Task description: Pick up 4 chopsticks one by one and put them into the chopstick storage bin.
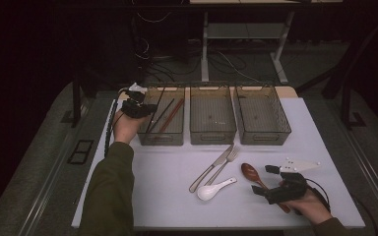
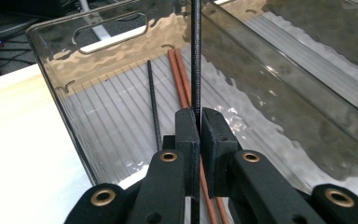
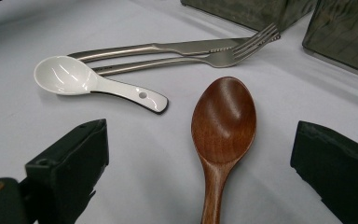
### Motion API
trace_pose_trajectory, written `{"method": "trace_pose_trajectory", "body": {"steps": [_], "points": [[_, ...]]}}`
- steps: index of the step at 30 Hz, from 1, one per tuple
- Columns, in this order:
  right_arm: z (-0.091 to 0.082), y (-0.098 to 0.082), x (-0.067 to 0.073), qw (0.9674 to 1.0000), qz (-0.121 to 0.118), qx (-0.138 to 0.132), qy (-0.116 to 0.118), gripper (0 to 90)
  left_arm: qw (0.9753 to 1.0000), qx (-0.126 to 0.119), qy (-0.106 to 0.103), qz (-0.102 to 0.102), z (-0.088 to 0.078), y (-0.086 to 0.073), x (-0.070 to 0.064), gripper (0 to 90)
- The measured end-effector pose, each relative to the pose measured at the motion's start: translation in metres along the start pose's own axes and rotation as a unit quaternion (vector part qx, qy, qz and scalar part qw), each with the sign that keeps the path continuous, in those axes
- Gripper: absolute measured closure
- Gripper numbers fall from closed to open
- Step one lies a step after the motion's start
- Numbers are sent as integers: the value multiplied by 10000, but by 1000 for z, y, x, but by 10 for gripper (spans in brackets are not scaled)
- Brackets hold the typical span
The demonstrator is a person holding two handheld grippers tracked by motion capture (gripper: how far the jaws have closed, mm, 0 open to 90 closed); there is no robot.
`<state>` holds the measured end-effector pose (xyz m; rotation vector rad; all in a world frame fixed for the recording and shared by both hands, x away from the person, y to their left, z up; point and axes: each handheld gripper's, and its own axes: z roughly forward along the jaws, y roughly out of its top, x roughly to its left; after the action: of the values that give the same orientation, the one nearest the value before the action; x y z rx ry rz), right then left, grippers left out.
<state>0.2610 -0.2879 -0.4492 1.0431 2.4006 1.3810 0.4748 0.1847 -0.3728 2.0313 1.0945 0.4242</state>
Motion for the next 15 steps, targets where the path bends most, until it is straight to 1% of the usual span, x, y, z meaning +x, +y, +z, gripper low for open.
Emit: {"method": "trace_pose_trajectory", "body": {"steps": [2, 3, 4, 5, 7, 12, 15], "points": [[0, 0, 0, 10000, -2, -2, 1, 40, 9999, -20, 88, -78, 2, 0, 1, 832], [0, 0, 0, 10000, 8, -3, 4, 40, 9999, -28, 128, -96, 3, 0, 2, 773], [0, 0, 0, 10000, 3, -6, 7, 40, 9998, -16, 176, -107, 3, -1, 2, 738], [-1, 0, 0, 10000, 7, -4, 8, 40, 9997, -21, 199, -109, 3, -1, 2, 729], [-1, 0, 0, 10000, 9, -2, 14, 40, 9997, -25, 195, -110, 2, -1, 2, 705], [-1, 0, 0, 10000, 4, -6, 12, 40, 9997, -168, 126, -139, 0, 1, 0, 660], [-1, 0, 0, 10000, 9, -5, 8, 40, 9997, -230, 92, -66, -3, 3, -3, 633]]}}
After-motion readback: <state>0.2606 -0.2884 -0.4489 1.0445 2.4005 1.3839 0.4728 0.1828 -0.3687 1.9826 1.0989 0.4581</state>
